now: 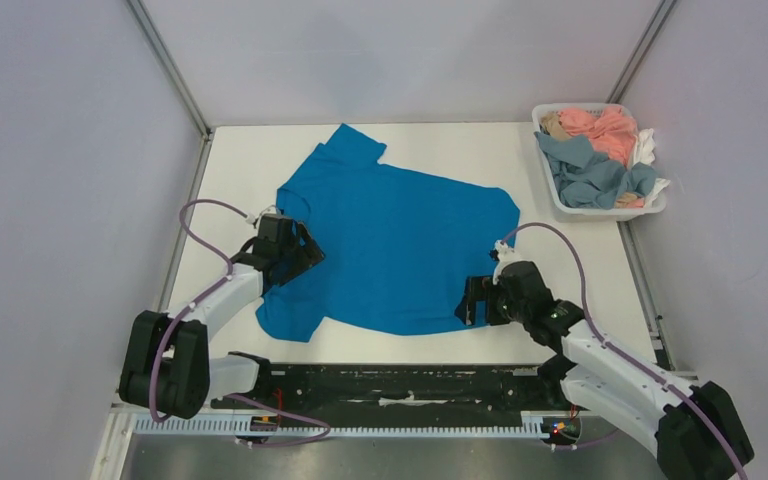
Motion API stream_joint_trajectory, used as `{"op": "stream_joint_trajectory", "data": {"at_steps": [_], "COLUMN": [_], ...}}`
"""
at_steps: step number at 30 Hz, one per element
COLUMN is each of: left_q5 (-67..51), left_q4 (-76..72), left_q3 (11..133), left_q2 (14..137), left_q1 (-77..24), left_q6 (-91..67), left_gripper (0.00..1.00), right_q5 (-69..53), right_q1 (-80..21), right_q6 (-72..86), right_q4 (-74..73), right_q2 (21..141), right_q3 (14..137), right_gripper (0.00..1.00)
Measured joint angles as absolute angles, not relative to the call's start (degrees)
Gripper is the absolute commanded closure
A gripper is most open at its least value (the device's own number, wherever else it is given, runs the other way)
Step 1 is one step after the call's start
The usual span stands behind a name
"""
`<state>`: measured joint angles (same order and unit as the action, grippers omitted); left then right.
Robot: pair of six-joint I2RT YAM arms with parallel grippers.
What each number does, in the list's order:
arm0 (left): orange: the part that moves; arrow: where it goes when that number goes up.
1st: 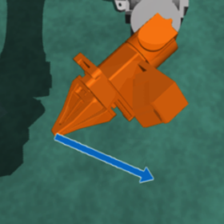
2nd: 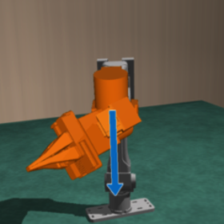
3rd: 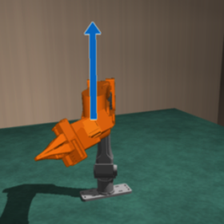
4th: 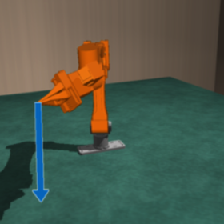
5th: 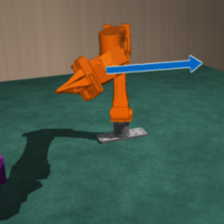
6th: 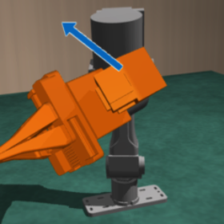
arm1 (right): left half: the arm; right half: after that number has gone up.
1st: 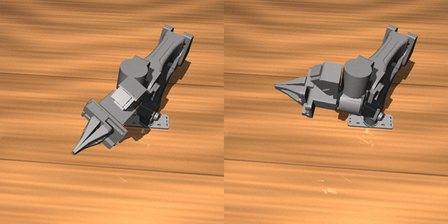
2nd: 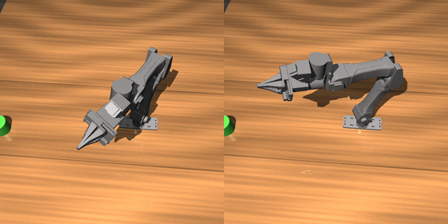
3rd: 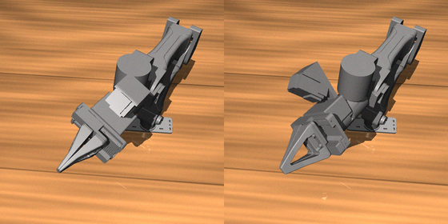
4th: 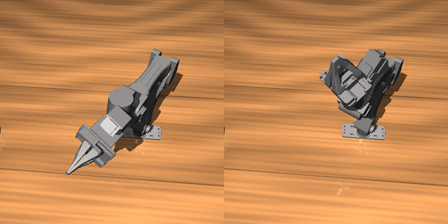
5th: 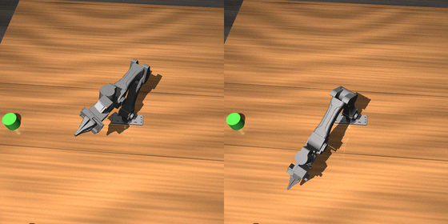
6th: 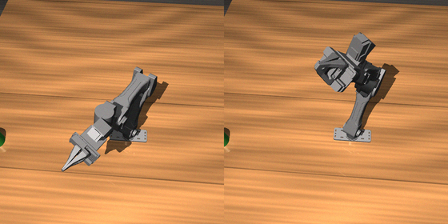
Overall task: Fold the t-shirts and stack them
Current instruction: Flatten out the tshirt
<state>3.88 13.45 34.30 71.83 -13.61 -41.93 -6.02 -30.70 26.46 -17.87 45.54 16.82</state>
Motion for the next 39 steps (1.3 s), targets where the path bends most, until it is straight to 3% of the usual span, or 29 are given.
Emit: {"op": "stream_joint_trajectory", "data": {"at_steps": [9, 19, 27, 32, 39], "left_q5": [4.3, 3.6, 2.4, 2.2, 1.8], "left_q4": [12.8, 8.6, 6.6, 5.8, 5.5], "left_q3": [34.3, 39.0, 39.7, 39.4, 39.3], "left_q2": [74.6, 82.8, 84.2, 84.2, 84.2], "left_q1": [-13.6, -13.6, -13.6, -13.6, -13.6], "left_q6": [-42.0, -43.8, -44.7, -44.9, -45.0], "left_gripper": [0.14, 0.14, 0.13, 0.14, 0.14], "right_q5": [4.0, 0.2, -0.3, -1.8, -9.4], "right_q1": [-30.1, -15.0, -14.5, -14.5, -16.1], "right_q6": [24.8, 20.9, 18.5, 18.2, 18.3], "right_q4": [-7.8, 4.3, 2.1, 2.1, 1.1], "right_q2": [65.1, 83.1, 78.0, 68.1, 65.6], "right_q3": [24.5, 34.6, 35.0, 29.6, 22.8], "right_gripper": [0.02, 0.02, 0.02, 0.02, 0.02]}}
